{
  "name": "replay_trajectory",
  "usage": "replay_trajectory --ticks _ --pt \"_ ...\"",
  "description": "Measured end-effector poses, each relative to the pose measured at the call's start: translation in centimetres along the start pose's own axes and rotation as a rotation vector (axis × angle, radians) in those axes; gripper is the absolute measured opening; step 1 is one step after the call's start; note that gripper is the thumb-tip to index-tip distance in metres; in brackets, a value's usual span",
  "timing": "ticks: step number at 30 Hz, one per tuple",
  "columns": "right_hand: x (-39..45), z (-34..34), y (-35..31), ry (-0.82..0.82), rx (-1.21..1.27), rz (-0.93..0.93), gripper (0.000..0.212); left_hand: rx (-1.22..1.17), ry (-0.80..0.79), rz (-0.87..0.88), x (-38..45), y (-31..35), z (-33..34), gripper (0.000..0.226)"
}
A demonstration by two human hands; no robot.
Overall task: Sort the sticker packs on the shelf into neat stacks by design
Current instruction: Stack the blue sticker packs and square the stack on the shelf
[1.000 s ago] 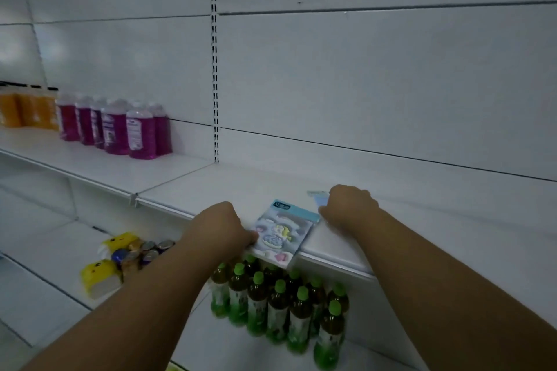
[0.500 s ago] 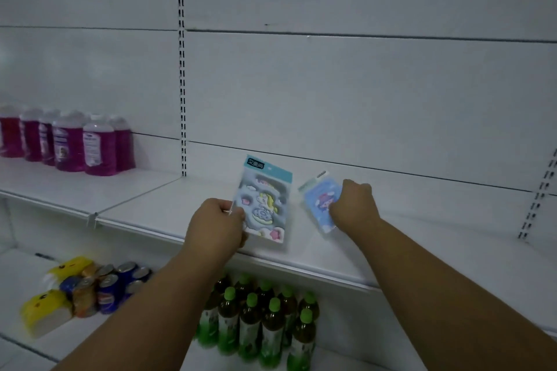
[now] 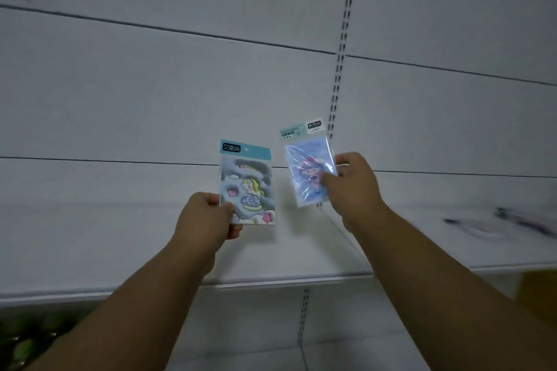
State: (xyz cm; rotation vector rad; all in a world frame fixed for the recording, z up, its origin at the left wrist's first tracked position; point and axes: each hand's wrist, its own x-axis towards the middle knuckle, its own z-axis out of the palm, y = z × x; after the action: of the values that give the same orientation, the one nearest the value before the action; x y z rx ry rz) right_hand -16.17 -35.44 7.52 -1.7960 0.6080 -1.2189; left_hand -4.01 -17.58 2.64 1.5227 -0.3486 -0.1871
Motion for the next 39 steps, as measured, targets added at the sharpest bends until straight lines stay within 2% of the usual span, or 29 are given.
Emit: replay_trajectory --ticks 4,8,11,14,16,19,21,23,25,27,30,32,39 --pt "4.4 -10.4 4.2 0.023 -0.223 0.061 0.008 -0.047 -0.047 0.020 -2.2 -0.2 10.2 0.015" --pt "8.6 -16.2 8.5 -0.056 -0.317 0.226 0.012 -0.098 -0.057 0.042 -4.0 -0.1 17.2 0.015" --pt "10.2 -17.0 11.6 -0.170 -0.455 0.278 0.008 -0.103 -0.060 0.031 -4.8 -0.1 20.0 0.014" --pt "10.8 -16.5 14.2 -0.272 -0.727 0.198 0.028 -0.120 -0.084 0.020 -4.8 -0.1 21.6 0.014" --pt "10.9 -16.3 15.1 -0.273 -0.887 0.112 0.035 -0.117 -0.097 0.012 -4.6 0.0 22.5 0.014" --pt "11.2 -16.6 15.6 -0.229 -0.963 0.072 0.030 -0.103 -0.149 0.013 -4.1 -0.1 23.9 0.014" --pt "11.8 -17.1 15.1 -0.171 -0.958 -0.006 0.023 -0.105 -0.205 0.009 -3.7 0.1 25.1 0.010" --pt "12.6 -18.2 13.6 -0.097 -0.792 -0.065 0.033 -0.106 -0.286 0.011 -3.2 0.4 26.6 0.005" --pt "13.8 -19.8 11.6 -0.033 -0.492 0.001 0.046 -0.110 -0.377 0.020 -3.1 0.5 28.7 0.005" --pt "14.9 -21.8 10.6 0.001 -0.324 0.117 0.039 -0.101 -0.467 0.017 -4.0 0.5 31.2 0.007" --pt "16.5 -26.0 11.1 0.074 -0.369 0.143 0.024 -0.092 -0.609 -0.013 -5.7 0.8 35.9 0.009" --pt "17.7 -29.2 11.9 0.125 -0.405 0.141 0.021 -0.074 -0.677 -0.038 -6.5 1.3 39.4 0.011" --pt "24.6 -41.5 16.7 0.088 -0.489 0.227 0.024 0.171 -0.747 0.082 -9.3 2.0 54.0 0.021"
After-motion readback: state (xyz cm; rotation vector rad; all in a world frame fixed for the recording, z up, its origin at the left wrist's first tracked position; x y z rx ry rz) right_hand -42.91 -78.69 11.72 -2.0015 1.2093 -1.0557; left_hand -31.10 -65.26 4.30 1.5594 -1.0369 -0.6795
